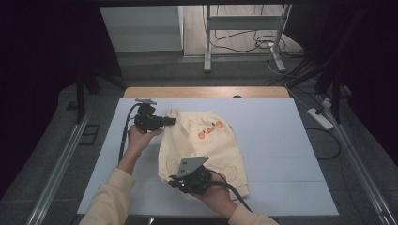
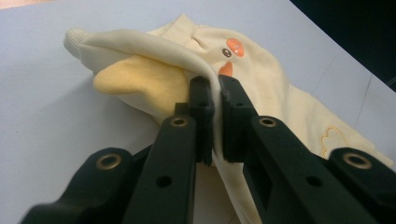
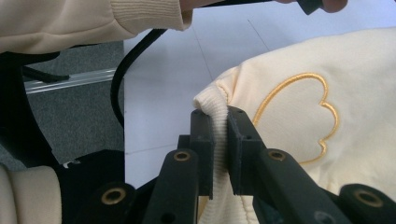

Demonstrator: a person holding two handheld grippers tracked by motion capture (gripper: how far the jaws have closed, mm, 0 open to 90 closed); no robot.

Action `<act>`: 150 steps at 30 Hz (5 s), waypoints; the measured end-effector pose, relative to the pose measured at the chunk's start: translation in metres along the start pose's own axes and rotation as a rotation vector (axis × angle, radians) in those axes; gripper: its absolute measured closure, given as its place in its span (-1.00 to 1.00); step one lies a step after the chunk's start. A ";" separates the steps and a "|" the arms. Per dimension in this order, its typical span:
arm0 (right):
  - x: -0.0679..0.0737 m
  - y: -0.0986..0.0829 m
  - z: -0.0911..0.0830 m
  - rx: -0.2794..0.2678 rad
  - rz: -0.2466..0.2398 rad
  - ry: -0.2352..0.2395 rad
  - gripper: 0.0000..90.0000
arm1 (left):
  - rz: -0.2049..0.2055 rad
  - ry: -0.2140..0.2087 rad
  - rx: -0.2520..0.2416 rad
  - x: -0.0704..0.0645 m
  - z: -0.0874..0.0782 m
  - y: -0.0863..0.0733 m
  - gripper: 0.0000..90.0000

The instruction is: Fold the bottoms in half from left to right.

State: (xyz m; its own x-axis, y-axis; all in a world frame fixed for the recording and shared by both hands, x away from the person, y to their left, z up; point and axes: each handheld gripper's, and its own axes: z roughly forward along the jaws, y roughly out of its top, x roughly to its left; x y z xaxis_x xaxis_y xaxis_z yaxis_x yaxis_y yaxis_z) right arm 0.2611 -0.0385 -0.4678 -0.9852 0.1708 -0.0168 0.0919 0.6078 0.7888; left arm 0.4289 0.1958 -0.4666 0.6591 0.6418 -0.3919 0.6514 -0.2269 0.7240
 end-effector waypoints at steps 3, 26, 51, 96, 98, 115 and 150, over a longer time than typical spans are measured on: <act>0.000 -0.002 -0.002 0.001 0.003 -0.007 0.81 | -0.001 0.000 0.002 0.001 0.001 -0.001 0.87; -0.003 -0.020 -0.023 0.014 0.038 -0.041 0.81 | 0.017 -0.007 -0.005 -0.006 0.010 0.000 0.86; -0.006 -0.038 -0.043 0.017 0.077 -0.072 0.82 | 0.039 -0.021 -0.004 -0.017 0.024 0.004 0.86; -0.011 -0.057 -0.067 0.028 0.114 -0.101 0.82 | 0.079 -0.033 0.006 -0.033 0.046 0.007 0.86; -0.011 -0.058 -0.069 0.029 0.116 -0.104 0.82 | 0.082 -0.032 0.008 -0.034 0.048 0.008 0.86; -0.012 -0.066 -0.077 0.035 0.131 -0.114 0.82 | 0.091 -0.036 0.013 -0.038 0.053 0.009 0.86; -0.016 -0.084 -0.107 0.001 0.197 -0.155 0.83 | 0.077 -0.083 0.003 -0.052 0.077 0.020 0.86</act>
State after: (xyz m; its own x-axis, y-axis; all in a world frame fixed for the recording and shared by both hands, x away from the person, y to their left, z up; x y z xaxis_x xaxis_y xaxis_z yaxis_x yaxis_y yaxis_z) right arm 0.2535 -0.1754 -0.4674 -0.9144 0.4025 0.0431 0.2800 0.5518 0.7855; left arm 0.4368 0.1020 -0.4751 0.7362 0.5597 -0.3805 0.5985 -0.2760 0.7521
